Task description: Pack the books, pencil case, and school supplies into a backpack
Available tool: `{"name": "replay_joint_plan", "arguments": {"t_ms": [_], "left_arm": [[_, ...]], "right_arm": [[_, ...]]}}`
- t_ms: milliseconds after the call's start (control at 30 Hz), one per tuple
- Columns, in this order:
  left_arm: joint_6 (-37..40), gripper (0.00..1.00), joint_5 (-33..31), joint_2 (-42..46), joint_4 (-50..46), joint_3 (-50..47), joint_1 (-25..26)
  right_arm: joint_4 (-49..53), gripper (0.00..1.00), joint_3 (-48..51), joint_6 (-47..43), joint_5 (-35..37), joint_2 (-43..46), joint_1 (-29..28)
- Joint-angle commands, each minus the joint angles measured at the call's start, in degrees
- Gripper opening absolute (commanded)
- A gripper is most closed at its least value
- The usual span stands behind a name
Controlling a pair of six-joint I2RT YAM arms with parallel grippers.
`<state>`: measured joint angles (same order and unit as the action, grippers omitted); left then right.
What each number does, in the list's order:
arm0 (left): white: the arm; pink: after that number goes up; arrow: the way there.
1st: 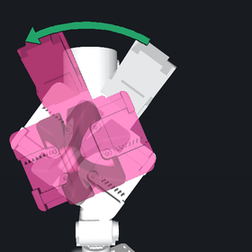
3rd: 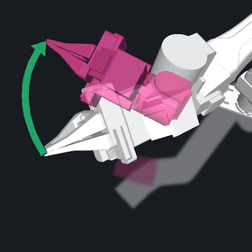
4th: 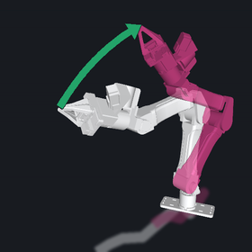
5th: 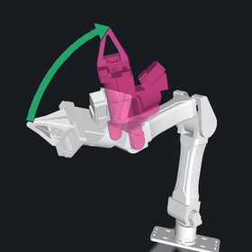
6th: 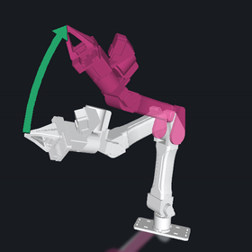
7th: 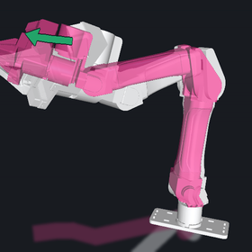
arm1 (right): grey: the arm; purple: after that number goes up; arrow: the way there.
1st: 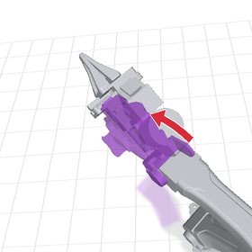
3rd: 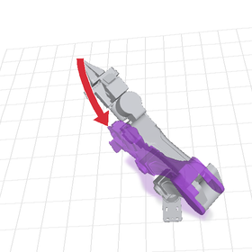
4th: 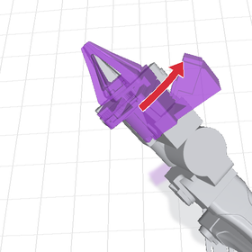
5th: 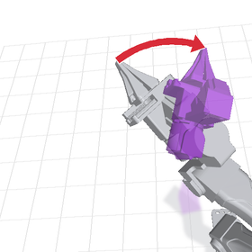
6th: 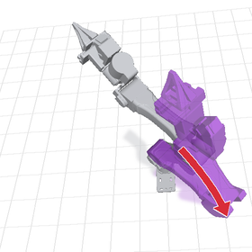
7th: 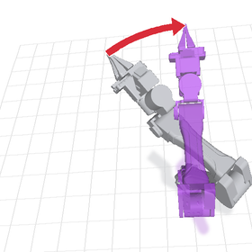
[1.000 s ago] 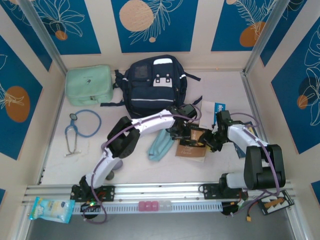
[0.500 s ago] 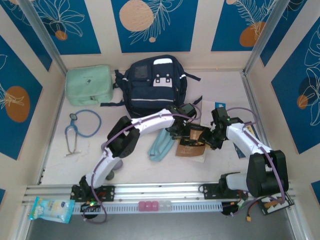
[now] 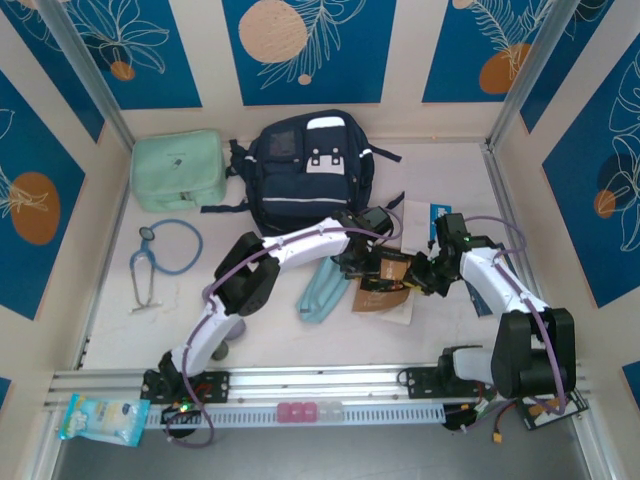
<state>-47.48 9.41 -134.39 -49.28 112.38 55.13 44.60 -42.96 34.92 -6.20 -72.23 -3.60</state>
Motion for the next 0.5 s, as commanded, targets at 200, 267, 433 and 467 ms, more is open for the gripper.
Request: {"name": "replay_joint_plan", "arguments": {"t_ms": [200, 267, 433, 467], "left_arm": [[0.9, 0.37, -0.4, -3.2, 0.6, -1.1, 0.2], [1.3, 0.37, -0.7, -2.5, 0.8, -1.1, 0.1], [3.4, 0.42, 1.4, 2.5, 4.8, -1.6, -0.5], [4.0, 0.44, 2.5, 3.9, 5.8, -1.4, -0.8]], "right_arm": [[-3.0, 0.10, 1.9, 0.3, -7.2, -0.5, 1.7], [-2.9, 0.01, 1.8, 0.5, -6.5, 0.2, 1.7], [-2.7, 0.00, 0.5, 1.0, -6.8, 4.9, 2.5], [-2.8, 0.00, 0.1, 1.2, -7.7, 6.2, 2.8]]}}
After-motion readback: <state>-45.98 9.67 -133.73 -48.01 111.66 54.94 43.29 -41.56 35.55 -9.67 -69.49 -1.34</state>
